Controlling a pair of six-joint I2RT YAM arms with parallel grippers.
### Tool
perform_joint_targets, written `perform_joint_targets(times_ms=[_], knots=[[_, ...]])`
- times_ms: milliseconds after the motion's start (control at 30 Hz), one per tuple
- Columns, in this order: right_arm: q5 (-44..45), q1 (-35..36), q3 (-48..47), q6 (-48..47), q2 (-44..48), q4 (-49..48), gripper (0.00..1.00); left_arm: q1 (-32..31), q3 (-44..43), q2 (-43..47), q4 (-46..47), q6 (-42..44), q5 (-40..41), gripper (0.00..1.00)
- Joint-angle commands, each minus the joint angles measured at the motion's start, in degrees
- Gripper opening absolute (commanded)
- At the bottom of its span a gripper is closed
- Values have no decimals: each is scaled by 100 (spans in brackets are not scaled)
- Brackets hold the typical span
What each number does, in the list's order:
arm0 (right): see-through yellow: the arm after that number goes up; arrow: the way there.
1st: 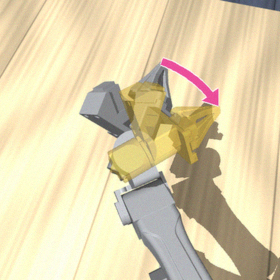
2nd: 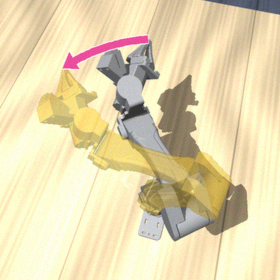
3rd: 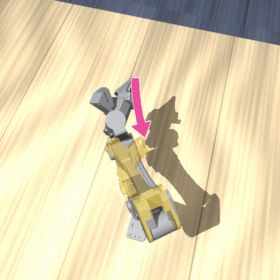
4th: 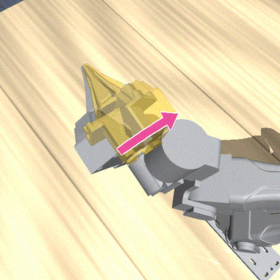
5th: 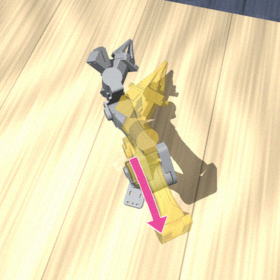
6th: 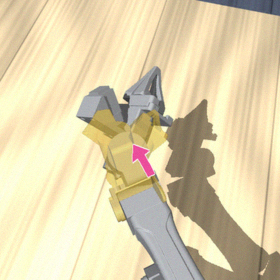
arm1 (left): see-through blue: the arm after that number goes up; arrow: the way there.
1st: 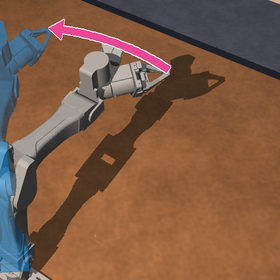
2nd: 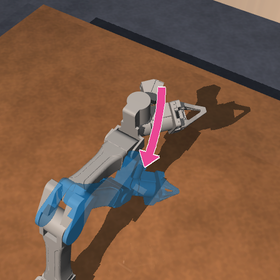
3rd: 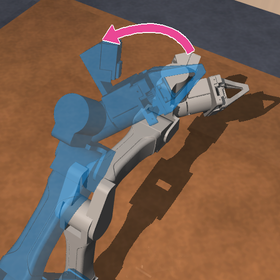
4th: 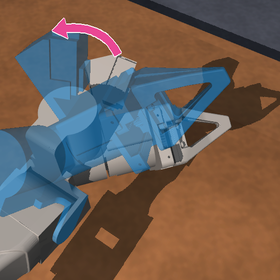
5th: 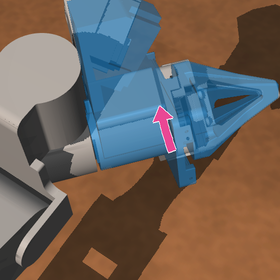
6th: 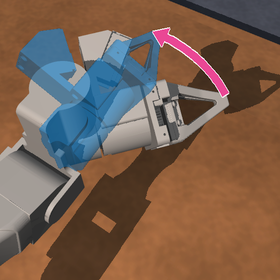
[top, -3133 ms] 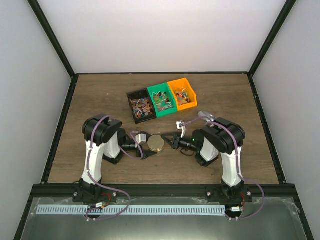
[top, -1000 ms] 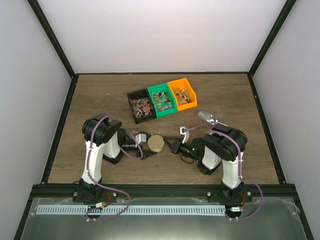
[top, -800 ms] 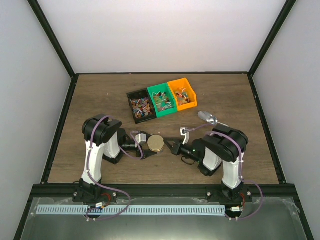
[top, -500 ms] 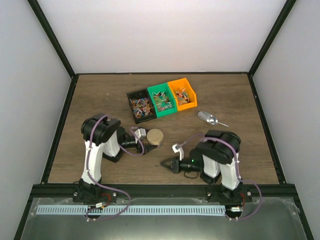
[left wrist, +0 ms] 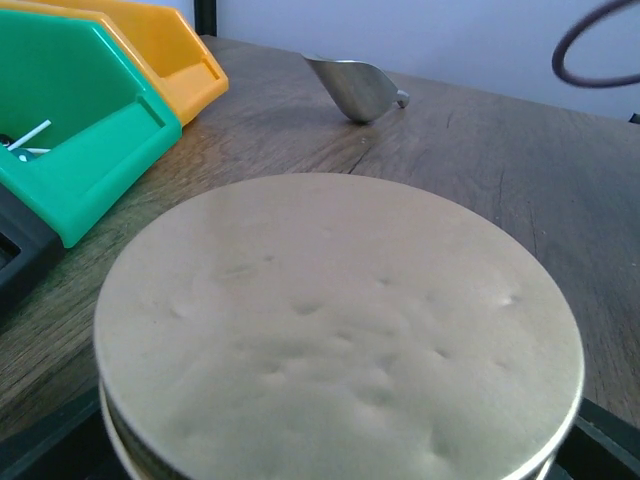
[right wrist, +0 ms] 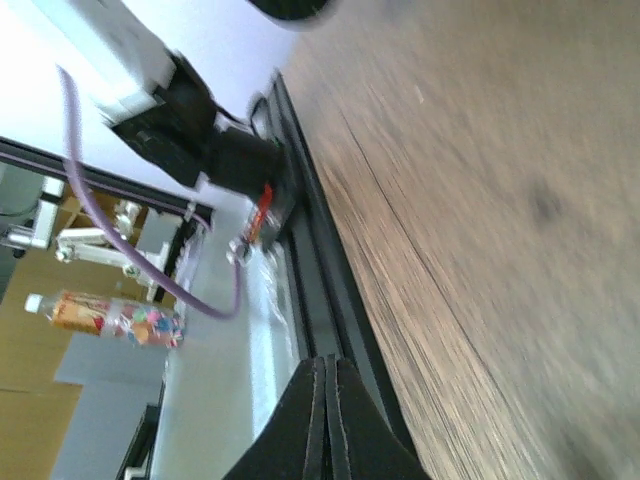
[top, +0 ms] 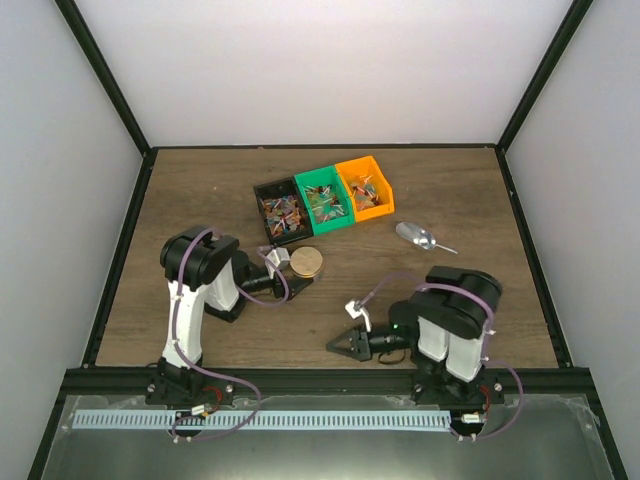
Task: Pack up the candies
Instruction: Screw the bottle lid onto the packing bottle.
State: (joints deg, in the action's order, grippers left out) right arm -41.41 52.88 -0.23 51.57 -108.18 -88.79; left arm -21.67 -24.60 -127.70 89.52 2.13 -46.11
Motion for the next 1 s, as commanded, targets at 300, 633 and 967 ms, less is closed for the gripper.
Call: perform_joint_targets(times_ms=[300, 633, 967], knots=[[1286, -1119, -1238, -1918, 4916, 5295, 1, 92, 842, -302, 1208, -1356, 566, 100], [3457, -1517, -2559, -2556, 5163, 7122, 25, 9, 983, 422, 1208, -1725, 966, 100], [4096, -1676, -3068, -2828, 4656, 7003, 31, -405, 882, 1108, 1209, -2339, 1965, 100]])
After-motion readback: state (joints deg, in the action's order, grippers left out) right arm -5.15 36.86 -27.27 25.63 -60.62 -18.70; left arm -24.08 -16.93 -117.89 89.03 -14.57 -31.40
